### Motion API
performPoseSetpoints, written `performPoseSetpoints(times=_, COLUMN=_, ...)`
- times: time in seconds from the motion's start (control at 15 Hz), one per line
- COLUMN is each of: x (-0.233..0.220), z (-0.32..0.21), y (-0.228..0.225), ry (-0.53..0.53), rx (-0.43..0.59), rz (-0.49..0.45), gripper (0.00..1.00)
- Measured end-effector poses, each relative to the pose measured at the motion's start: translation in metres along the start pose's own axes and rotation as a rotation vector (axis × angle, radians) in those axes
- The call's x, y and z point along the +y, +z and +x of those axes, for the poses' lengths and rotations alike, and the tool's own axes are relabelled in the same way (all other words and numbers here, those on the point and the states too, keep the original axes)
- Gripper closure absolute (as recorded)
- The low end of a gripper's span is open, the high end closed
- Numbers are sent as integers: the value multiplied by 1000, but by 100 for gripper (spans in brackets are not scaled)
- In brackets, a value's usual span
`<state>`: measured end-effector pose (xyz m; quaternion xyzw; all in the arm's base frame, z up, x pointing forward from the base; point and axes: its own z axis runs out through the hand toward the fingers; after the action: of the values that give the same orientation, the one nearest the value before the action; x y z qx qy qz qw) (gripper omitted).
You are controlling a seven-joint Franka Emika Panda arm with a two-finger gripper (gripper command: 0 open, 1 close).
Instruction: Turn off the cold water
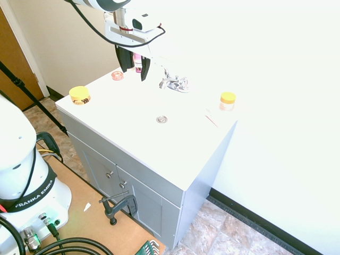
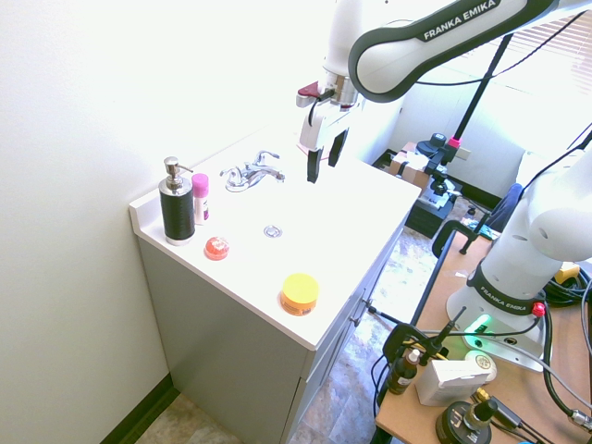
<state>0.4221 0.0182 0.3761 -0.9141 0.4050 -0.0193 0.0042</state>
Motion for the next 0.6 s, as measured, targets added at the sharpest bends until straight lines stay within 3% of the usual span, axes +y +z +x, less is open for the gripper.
performPoseSetpoints(times=0.33, x=-13, z=18, y=-2, ry=55, rx=42, rz=43, gripper=0)
performPoseSetpoints(times=0.6, x=-47, z=90, y=15, ry=122, rx=85, rz=30, gripper=0)
